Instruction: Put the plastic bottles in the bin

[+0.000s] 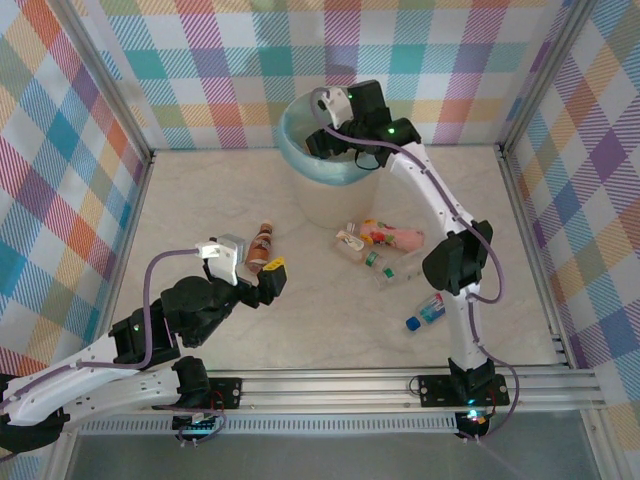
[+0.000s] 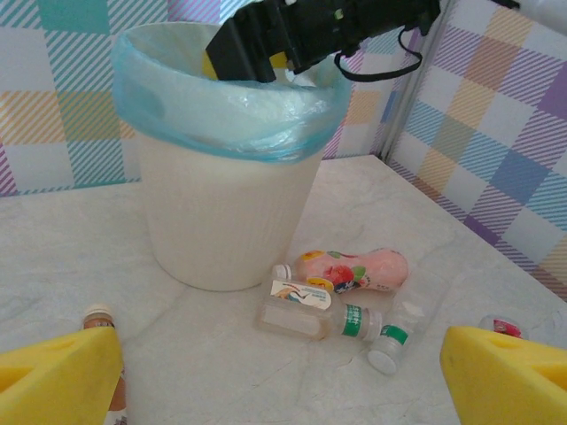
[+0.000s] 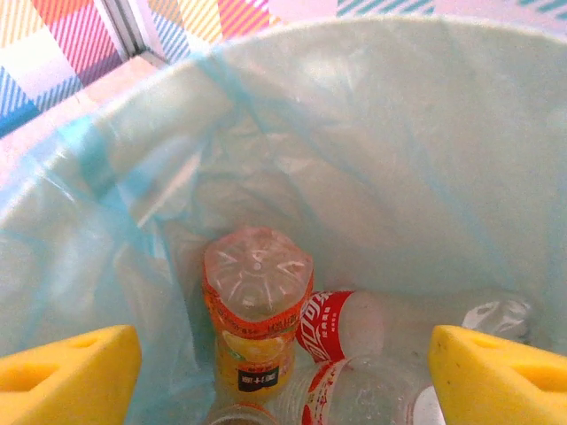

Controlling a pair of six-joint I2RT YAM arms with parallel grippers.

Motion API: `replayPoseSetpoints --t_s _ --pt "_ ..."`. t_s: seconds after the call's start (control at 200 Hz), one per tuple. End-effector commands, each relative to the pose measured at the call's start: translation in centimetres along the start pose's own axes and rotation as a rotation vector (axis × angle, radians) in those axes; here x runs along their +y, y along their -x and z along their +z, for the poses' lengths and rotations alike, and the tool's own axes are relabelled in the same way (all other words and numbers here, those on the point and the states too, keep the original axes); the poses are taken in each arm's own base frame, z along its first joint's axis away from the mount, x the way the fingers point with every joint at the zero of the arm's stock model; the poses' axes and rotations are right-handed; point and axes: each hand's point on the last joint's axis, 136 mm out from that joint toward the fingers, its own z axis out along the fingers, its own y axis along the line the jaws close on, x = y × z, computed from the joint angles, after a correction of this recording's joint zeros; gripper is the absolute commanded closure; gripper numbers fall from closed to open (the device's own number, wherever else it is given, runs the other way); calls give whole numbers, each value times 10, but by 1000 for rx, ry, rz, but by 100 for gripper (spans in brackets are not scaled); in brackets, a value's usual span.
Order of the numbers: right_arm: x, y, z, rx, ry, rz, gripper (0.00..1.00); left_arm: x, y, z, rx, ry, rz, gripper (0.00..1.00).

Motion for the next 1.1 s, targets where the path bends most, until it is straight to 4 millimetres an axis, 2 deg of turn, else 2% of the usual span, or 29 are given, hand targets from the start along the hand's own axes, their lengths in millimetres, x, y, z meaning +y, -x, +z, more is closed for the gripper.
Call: replayPoseSetpoints --t_s 0.0,0.17,0.23,0.61,0.805,0.92,1.095 --pt "5 32 -30 -93 19 19 16 6 8 -4 -21 21 -22 8" --pt "13 40 -41 -116 68 39 16 7 9 -3 -24 31 -27 8" --pt "13 45 -48 -129 79 94 15 9 10 -4 -25 40 -27 8" --pt "17 75 -116 -224 76 174 8 15 14 -6 -39 73 -23 7" --pt "30 77 -150 -271 110 175 8 17 10 -3 -41 91 -30 7" --pt "39 72 -173 -309 132 173 8 32 9 -4 -51 177 -53 7" --pt "51 62 -209 -389 146 173 7 69 2 -16 -67 369 -108 5"
